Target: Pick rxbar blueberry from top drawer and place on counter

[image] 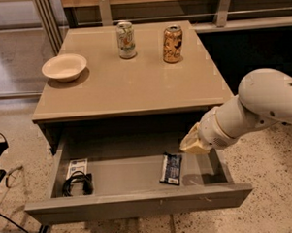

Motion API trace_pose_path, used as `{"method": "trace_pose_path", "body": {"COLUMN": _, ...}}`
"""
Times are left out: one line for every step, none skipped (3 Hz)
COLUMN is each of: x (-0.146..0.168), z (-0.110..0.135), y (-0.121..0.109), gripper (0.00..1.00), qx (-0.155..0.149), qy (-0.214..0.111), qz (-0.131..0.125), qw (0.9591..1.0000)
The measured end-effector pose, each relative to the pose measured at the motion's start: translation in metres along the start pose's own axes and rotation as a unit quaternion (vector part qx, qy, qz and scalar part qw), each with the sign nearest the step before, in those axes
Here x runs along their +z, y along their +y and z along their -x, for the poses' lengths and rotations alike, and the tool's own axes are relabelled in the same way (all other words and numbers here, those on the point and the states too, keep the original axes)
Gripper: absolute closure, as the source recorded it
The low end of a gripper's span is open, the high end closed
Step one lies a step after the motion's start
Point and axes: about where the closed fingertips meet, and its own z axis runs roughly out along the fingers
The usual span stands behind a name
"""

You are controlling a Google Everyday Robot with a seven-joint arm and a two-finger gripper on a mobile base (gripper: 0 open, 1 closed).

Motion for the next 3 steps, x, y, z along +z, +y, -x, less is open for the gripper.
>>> {"method": "trace_pose_path", "body": {"x": 0.0201, "z": 0.0021, "y": 0.0076, "gripper": 0.44, "qx": -0.004, "qy": -0.003, "qz": 0.021, "qw": 0.9998}}
{"method": "trace_pose_path", "body": {"x": 0.0239, "z": 0.0022, "y": 0.0087, "gripper": 0.21, "qx": -0.005, "qy": -0.003, "qz": 0.025, "qw": 0.9997}}
{"method": "trace_pose_path", "body": {"x": 0.0299, "z": 0.0007, "y": 0.0097, "gripper": 0.18, "qx": -0.004, "qy": -0.005, "qz": 0.028, "qw": 0.9996}}
